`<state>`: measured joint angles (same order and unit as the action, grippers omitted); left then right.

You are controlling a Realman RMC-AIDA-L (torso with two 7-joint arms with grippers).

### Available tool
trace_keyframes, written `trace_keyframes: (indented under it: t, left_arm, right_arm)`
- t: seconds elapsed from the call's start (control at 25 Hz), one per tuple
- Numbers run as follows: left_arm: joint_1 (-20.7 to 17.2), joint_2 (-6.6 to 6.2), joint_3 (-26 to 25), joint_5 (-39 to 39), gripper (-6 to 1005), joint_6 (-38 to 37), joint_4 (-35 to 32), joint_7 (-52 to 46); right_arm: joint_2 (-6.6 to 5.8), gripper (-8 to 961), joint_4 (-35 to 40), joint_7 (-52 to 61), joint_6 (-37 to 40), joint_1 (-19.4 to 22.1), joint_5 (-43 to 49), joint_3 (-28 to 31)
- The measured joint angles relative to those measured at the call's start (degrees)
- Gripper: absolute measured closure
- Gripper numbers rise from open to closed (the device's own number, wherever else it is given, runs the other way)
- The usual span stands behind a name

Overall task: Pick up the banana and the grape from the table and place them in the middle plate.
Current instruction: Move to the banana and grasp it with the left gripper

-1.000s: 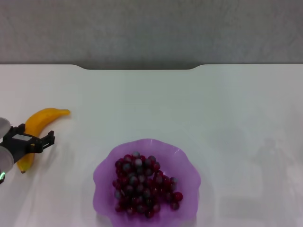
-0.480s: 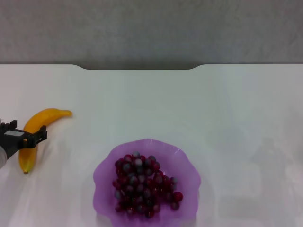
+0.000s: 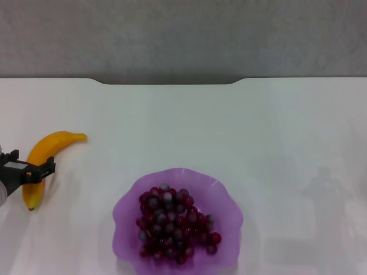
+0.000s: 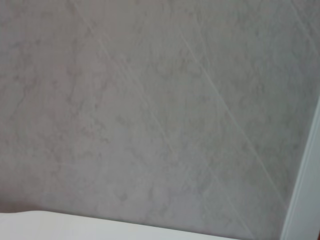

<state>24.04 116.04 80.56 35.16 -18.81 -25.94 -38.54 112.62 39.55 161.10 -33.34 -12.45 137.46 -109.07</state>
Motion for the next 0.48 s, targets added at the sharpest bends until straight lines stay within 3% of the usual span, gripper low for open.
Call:
trace_keyframes:
  t: [0.48]
  left_arm:
    - [1.85, 0.05, -0.05, 0.0, 106, 0.09, 3.85, 1.47]
  right_arm:
    - [0.05, 954, 0.42, 0.0, -0.07, -0.03, 0.77, 0.0]
